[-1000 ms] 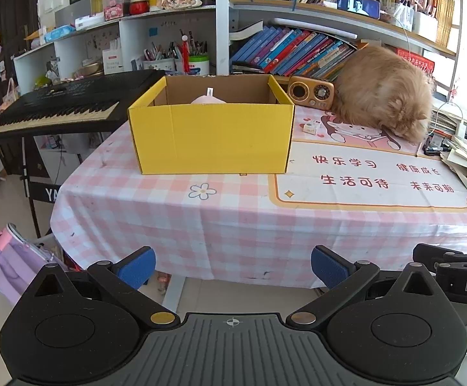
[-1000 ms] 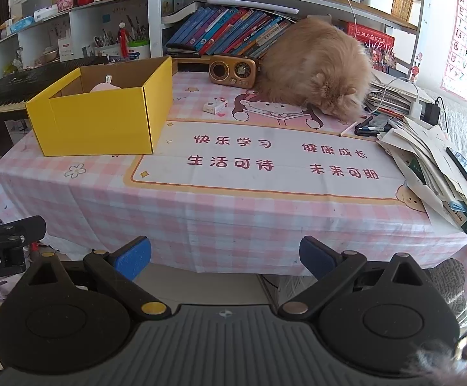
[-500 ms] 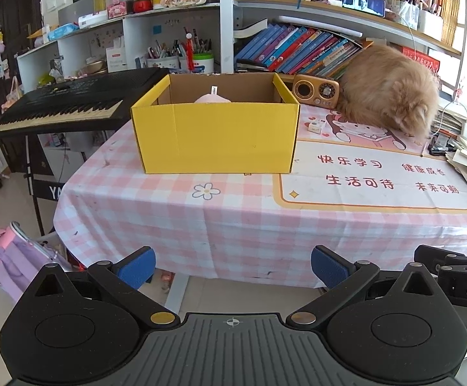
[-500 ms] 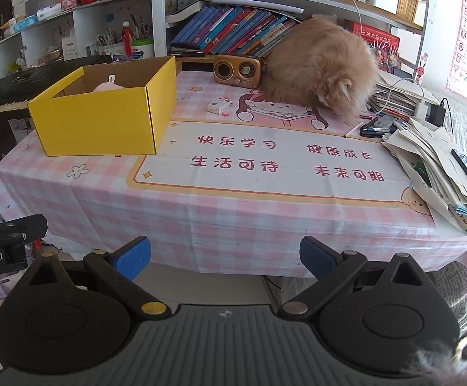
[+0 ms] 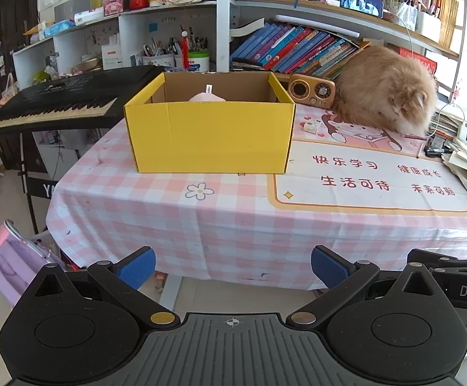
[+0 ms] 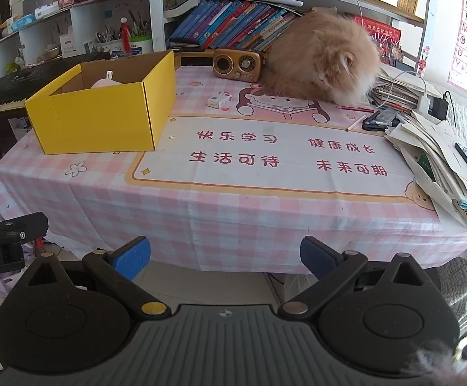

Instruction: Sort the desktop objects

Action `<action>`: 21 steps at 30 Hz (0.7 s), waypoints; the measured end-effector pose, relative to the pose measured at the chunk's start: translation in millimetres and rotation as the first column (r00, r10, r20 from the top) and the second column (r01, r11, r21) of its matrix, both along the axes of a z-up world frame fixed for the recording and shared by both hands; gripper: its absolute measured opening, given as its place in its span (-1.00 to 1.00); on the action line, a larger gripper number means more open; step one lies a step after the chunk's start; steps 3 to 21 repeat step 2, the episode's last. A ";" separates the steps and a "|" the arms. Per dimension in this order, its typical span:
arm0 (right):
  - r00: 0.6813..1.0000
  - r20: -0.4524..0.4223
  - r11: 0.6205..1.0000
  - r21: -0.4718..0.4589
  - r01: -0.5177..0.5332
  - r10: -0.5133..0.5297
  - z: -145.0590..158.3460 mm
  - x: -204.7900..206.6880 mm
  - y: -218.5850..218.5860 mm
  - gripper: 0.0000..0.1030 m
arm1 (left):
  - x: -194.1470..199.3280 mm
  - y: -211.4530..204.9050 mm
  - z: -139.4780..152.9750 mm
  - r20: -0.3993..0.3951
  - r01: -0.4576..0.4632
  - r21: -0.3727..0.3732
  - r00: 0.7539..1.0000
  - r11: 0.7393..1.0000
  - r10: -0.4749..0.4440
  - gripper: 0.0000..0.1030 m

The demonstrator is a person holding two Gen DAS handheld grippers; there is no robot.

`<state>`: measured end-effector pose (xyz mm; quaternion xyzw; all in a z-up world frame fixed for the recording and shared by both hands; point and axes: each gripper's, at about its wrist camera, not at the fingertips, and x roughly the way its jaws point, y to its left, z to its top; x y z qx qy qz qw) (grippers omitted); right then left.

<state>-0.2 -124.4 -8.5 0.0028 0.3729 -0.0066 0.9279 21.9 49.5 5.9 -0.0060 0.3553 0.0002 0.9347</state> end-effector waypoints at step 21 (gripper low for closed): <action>1.000 -0.003 1.000 0.001 0.001 -0.001 -0.6 1.7 0.0 0.95 | 1.7 -0.5 0.0 -0.003 -0.001 0.003 1.000 1.000 0.001 1.00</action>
